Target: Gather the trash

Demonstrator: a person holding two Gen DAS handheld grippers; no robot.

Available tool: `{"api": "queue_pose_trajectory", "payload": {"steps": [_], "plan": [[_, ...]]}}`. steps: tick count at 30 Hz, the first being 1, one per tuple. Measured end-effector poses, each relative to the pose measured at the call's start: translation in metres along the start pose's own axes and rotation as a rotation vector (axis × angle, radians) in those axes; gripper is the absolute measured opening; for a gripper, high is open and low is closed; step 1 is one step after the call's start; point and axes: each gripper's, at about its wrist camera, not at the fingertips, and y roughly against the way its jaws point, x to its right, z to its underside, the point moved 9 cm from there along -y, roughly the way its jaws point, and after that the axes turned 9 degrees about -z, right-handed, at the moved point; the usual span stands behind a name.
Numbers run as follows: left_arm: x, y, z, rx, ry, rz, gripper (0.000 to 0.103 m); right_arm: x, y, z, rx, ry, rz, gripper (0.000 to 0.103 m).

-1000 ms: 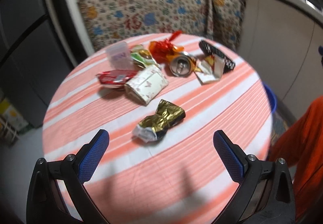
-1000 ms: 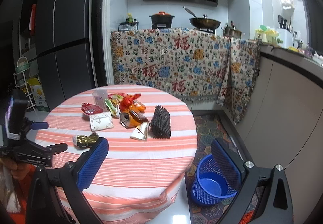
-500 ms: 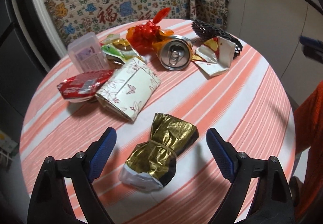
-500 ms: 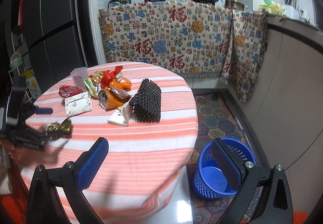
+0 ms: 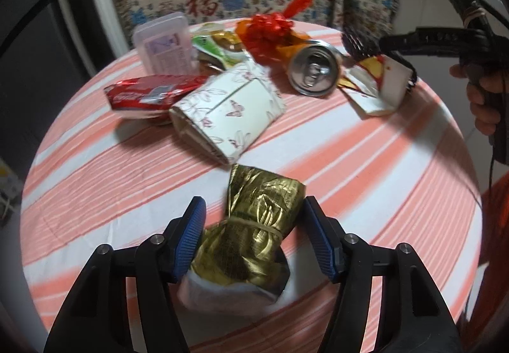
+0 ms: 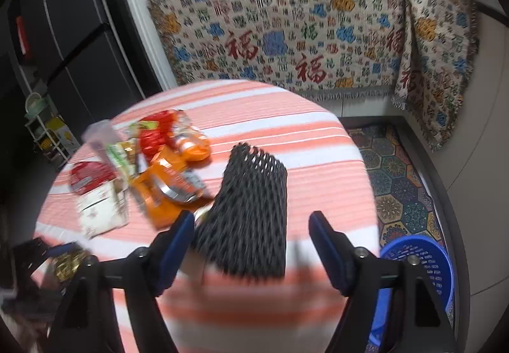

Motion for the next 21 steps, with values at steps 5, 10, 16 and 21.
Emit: {"api": "queue_pose_trajectory", "payload": {"steps": [5,10,16,21], "plan": [[-0.026,-0.012,-0.006,-0.013,0.128,-0.084,0.063,0.003,-0.047,0.007,-0.125,0.011,-0.024,0.048],[-0.049,-0.024,-0.008,-0.037,0.220,-0.100,0.072,0.001,-0.041,0.011,-0.115,0.050,-0.038,0.048],[-0.067,-0.030,0.003,-0.076,0.251,-0.120,0.101,0.000,-0.035,0.010,-0.120,0.079,-0.041,0.054],[-0.073,-0.032,0.005,-0.086,0.258,-0.131,0.103,0.006,-0.028,0.004,-0.135,0.053,-0.054,0.054]]}}
